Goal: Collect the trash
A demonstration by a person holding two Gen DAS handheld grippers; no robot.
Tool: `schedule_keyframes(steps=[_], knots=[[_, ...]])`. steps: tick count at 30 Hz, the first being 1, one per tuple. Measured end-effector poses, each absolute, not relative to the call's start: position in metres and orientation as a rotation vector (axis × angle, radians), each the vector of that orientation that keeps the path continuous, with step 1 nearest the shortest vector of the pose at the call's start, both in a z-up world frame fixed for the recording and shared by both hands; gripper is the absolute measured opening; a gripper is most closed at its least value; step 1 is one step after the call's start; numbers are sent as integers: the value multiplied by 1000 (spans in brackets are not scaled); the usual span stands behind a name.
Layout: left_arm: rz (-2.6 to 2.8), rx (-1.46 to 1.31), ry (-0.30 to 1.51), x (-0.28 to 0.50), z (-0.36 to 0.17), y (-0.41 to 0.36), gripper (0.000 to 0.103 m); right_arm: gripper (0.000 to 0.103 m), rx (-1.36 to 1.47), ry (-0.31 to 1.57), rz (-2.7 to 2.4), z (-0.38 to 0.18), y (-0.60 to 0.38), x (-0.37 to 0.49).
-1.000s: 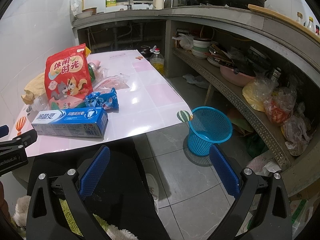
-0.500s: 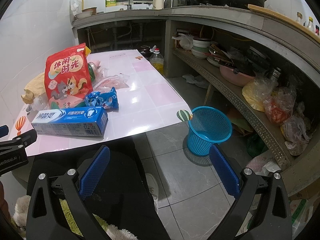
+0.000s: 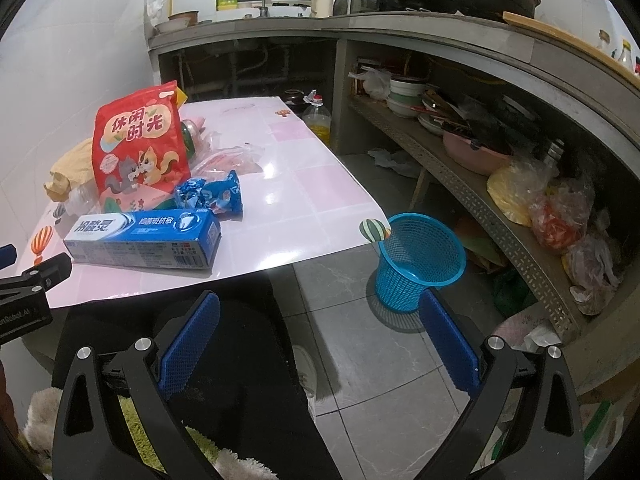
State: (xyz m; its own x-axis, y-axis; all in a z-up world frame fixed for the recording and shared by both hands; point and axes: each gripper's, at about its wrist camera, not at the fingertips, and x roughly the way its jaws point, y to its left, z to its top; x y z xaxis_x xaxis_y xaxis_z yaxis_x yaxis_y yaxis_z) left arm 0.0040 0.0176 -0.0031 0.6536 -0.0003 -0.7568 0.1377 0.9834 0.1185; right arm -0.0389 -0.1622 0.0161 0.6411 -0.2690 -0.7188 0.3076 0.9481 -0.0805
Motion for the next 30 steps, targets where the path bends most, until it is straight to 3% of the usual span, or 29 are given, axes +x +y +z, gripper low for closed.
schedule_keyframes(steps=[10,18,26,30], knots=[[-112,137,838,15,-9,44,94,97,-45,726,-313,27,-158,-30],[-374,35,722,20,0,59,94,97,-62,700,-224,37,-154,-9],[-676,317,625,39,2,17,94,97,45,781,-145,30,-158,9],[-748,349,688,68,-10,2,94,97,62,811,-143,23,-161,10]])
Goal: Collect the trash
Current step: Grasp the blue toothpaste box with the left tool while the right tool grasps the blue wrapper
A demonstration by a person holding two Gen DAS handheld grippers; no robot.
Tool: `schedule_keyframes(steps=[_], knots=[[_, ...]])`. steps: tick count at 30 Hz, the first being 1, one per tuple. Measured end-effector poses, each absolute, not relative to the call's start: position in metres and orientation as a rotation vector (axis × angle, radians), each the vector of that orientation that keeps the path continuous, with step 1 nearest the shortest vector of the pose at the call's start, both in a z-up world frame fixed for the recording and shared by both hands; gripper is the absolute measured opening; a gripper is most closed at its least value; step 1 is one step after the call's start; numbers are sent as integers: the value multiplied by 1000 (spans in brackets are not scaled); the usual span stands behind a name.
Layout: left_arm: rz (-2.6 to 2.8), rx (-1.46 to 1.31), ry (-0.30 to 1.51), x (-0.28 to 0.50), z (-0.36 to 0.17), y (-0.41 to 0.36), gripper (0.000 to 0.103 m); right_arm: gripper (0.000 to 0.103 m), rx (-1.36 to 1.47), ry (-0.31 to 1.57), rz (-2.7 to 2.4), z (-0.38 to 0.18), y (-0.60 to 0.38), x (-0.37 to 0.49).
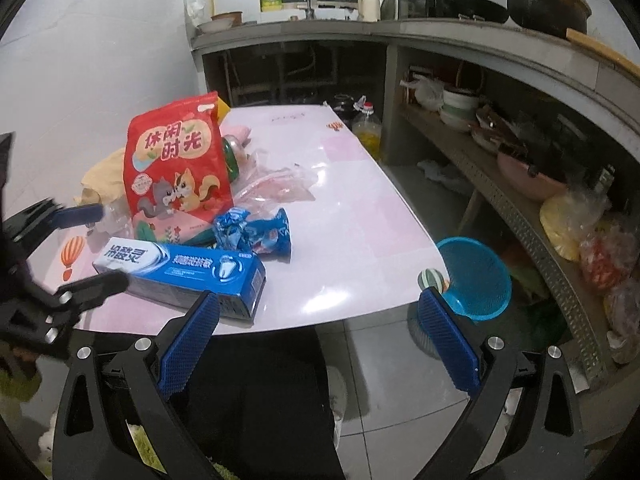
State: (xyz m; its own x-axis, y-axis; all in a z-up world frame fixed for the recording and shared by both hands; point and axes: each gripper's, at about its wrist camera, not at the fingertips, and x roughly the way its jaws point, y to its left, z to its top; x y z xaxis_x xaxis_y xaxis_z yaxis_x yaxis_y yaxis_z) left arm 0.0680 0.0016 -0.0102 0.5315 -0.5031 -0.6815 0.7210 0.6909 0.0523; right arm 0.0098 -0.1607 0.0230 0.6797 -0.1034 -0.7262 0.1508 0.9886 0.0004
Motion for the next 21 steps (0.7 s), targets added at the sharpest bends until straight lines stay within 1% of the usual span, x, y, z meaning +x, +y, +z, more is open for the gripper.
schedule_keyframes(steps=[4,11,14,21], knots=[[-782,365,749,92,-25,-6,94,97,86,844,-146,15,-166,12],[-777,514,787,83,-49,-16,94,97,116,885,-141,2,-175,21],[-766,574,807,72,-57,-19,84,97,122,896,-134,-3,-177,26],[-750,725,782,65,-61,-31,81,97,154,926,-108,-16,-179,36]])
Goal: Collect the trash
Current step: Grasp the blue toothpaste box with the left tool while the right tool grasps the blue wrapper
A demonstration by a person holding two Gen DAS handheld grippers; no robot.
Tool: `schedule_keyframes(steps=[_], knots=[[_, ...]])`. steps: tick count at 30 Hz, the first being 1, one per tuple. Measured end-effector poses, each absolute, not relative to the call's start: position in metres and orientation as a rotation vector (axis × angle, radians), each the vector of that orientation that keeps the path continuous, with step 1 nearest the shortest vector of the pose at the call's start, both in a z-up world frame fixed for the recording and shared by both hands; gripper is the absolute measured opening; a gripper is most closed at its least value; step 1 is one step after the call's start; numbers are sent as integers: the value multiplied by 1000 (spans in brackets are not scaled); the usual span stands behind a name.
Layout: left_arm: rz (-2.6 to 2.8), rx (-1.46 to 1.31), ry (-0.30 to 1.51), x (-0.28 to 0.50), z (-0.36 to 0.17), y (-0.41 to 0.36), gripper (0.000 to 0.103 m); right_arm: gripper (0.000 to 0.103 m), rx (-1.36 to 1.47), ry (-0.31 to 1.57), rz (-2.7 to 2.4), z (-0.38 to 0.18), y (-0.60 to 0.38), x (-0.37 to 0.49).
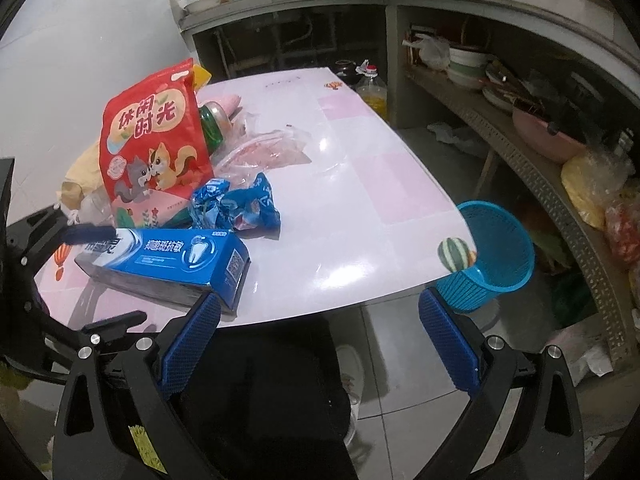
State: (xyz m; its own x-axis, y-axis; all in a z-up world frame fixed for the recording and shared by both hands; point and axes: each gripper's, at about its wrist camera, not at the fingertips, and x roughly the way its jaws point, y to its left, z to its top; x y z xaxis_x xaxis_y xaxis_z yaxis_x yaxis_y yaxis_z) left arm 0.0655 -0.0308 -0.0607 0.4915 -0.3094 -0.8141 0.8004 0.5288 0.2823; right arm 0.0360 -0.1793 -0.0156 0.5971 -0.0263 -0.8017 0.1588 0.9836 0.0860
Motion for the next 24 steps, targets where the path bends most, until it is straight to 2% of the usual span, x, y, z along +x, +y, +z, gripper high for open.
schedule_keyframes(steps=[9,15,17,24], knots=[[-838,774,819,84,-66,-54,80,97,195,957,-86,-28,-184,37],[-851,729,875,72,-63,-44,67,97,217,970,-82,-35,-194,42],[-856,741,891,69,-65,-45,67,97,230,966,-63,-34,-199,47],[-892,721,948,74,-73,-57,65,88,416,993,197,-29,-210,92]])
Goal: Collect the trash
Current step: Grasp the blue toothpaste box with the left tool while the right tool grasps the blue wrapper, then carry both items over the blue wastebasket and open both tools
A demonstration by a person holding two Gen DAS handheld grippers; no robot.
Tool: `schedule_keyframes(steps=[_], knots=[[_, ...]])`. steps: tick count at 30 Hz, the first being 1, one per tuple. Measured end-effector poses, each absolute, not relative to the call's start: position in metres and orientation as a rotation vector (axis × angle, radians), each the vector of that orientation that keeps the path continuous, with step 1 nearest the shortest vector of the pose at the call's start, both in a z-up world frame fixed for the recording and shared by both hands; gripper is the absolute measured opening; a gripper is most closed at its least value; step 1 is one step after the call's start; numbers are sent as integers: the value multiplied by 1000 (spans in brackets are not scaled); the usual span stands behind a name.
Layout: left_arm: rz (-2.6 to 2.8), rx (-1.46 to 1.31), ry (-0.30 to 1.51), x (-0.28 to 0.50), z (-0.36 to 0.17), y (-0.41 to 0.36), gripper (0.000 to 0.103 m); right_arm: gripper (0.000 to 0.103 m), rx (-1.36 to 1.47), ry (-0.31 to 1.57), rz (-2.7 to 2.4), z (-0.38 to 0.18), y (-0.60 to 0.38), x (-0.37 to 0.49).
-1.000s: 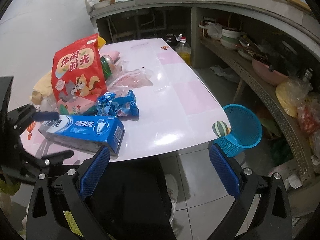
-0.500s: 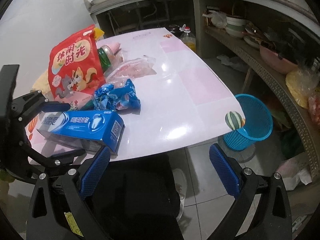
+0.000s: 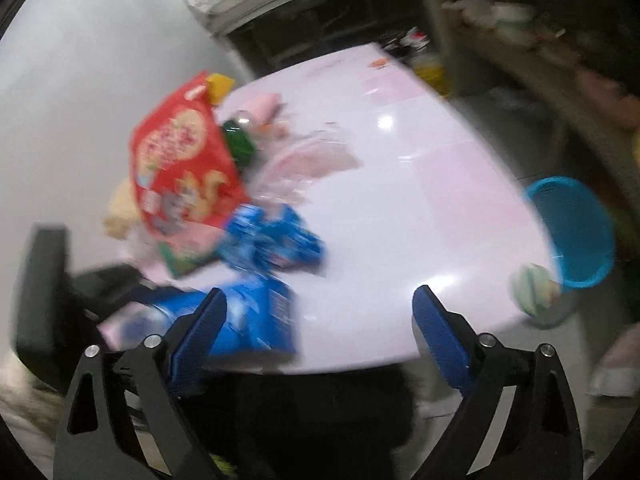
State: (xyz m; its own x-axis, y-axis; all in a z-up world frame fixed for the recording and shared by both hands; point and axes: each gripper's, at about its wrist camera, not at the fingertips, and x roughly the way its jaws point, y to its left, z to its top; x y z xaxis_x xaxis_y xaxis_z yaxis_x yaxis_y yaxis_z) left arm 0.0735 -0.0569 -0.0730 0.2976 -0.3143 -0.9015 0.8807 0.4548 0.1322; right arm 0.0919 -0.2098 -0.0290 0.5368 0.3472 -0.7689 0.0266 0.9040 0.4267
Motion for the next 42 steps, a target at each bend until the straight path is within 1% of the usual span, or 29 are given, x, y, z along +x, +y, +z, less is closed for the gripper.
schedule_keyframes(steps=[4,5,8,10,11,14,16,20,22,28,35,42], knots=[[-888,740,936,64,-71,-54,56,77,475,1039,279,-37,-204,122],[-887,731,940,62,-71,-54,55,77,482,1044,286,-39,-203,125],[-875,690,955,60,-67,-49,50,70,530,1064,311,-48,-203,141],[-872,657,960,60,-65,-50,48,63,550,1073,319,-53,-203,147],[-870,637,964,58,-63,-48,47,61,553,1075,317,-55,-202,149],[-856,584,970,55,-60,-38,46,48,558,1081,315,-57,-202,153],[-844,546,971,52,-59,-30,46,37,553,1090,308,-58,-201,152],[-812,471,969,46,-57,-13,45,24,538,1094,285,-57,-201,146],[-790,444,972,45,-55,-7,45,12,541,1087,274,-56,-203,141],[-771,394,955,47,-45,5,45,6,558,1063,224,-48,-214,123],[-770,322,928,60,-16,3,45,5,618,1009,168,-36,-237,97],[-753,274,935,84,-4,-25,45,5,687,912,97,-18,-274,68]])
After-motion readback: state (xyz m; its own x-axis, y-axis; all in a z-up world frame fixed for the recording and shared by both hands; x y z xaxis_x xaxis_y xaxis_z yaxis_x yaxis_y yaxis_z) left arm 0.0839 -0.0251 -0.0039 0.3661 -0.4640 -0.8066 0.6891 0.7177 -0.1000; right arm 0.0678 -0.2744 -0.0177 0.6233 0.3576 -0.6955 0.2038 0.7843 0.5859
